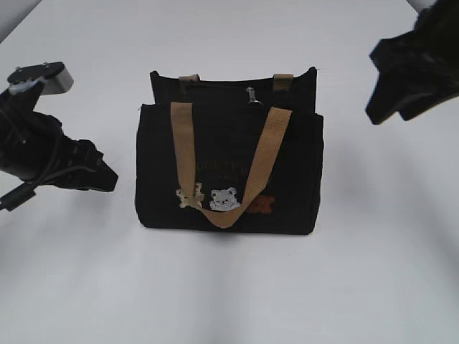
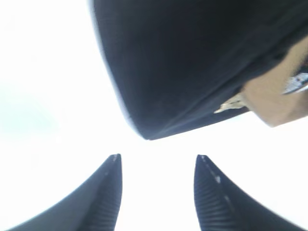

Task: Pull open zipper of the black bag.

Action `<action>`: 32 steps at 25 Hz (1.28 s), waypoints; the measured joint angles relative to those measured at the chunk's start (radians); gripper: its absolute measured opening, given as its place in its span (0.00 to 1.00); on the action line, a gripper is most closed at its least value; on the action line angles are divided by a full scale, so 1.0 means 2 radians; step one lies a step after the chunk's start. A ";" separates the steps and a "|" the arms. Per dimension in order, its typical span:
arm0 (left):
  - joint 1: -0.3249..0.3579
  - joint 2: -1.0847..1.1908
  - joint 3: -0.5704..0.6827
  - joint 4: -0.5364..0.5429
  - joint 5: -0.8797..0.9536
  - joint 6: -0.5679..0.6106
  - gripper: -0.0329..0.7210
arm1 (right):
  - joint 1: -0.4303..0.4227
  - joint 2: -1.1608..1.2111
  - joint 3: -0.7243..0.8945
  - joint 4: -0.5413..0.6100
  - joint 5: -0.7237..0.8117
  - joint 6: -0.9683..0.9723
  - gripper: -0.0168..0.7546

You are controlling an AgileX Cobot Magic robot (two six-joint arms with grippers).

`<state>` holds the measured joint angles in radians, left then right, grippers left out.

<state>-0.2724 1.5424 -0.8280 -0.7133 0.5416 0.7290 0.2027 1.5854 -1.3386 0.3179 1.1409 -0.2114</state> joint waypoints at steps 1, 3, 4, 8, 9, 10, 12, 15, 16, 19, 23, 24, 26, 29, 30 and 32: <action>0.000 -0.010 0.004 0.027 0.001 -0.032 0.51 | 0.000 -0.023 0.014 -0.020 0.000 0.014 0.50; 0.000 -0.035 0.015 0.062 0.005 -0.073 0.48 | 0.000 -0.070 0.058 -0.035 0.000 0.030 0.50; 0.000 -0.049 0.022 0.076 0.009 -0.090 0.48 | 0.000 -0.098 0.084 -0.041 0.001 0.034 0.50; 0.000 -0.140 0.048 0.121 0.028 -0.158 0.47 | 0.000 -0.214 0.182 -0.077 0.002 0.041 0.50; 0.000 -0.170 0.052 0.138 0.039 -0.180 0.46 | 0.000 -0.248 0.209 -0.085 0.003 0.042 0.50; 0.000 -0.201 0.053 0.153 0.055 -0.198 0.46 | 0.000 -0.277 0.235 -0.094 0.003 0.043 0.50; 0.000 -0.259 0.054 0.190 0.083 -0.245 0.46 | 0.000 -0.351 0.280 -0.107 0.004 0.044 0.50; 0.000 -0.349 0.054 0.242 0.127 -0.304 0.45 | 0.000 -0.467 0.333 -0.127 0.005 0.044 0.50; 0.000 -0.390 0.055 0.258 0.146 -0.316 0.45 | 0.000 -0.500 0.343 -0.130 0.005 0.044 0.50; 0.000 -0.464 0.055 0.300 0.199 -0.330 0.45 | 0.000 -0.583 0.369 -0.133 0.005 0.044 0.50; 0.004 -0.564 0.079 0.344 0.238 -0.333 0.45 | 0.000 -0.672 0.402 -0.134 0.003 0.044 0.50; 0.005 -0.589 0.089 0.351 0.245 -0.333 0.45 | 0.000 -0.689 0.412 -0.133 0.001 0.044 0.50; 0.008 -0.634 0.119 0.357 0.251 -0.333 0.45 | 0.000 -0.725 0.422 -0.127 -0.005 0.044 0.50; 0.008 -0.703 0.148 0.357 0.260 -0.333 0.45 | 0.000 -0.768 0.425 -0.118 -0.015 0.044 0.49; 0.008 -0.726 0.150 0.357 0.260 -0.333 0.45 | 0.000 -0.782 0.426 -0.118 -0.016 0.044 0.49; 0.008 -0.763 0.150 0.357 0.261 -0.333 0.45 | 0.000 -0.794 0.427 -0.117 -0.017 0.044 0.47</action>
<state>-0.2561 0.0160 -0.5286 0.0000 1.0632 0.0638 0.2027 -0.0036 -0.4855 0.0836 1.1070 -0.1226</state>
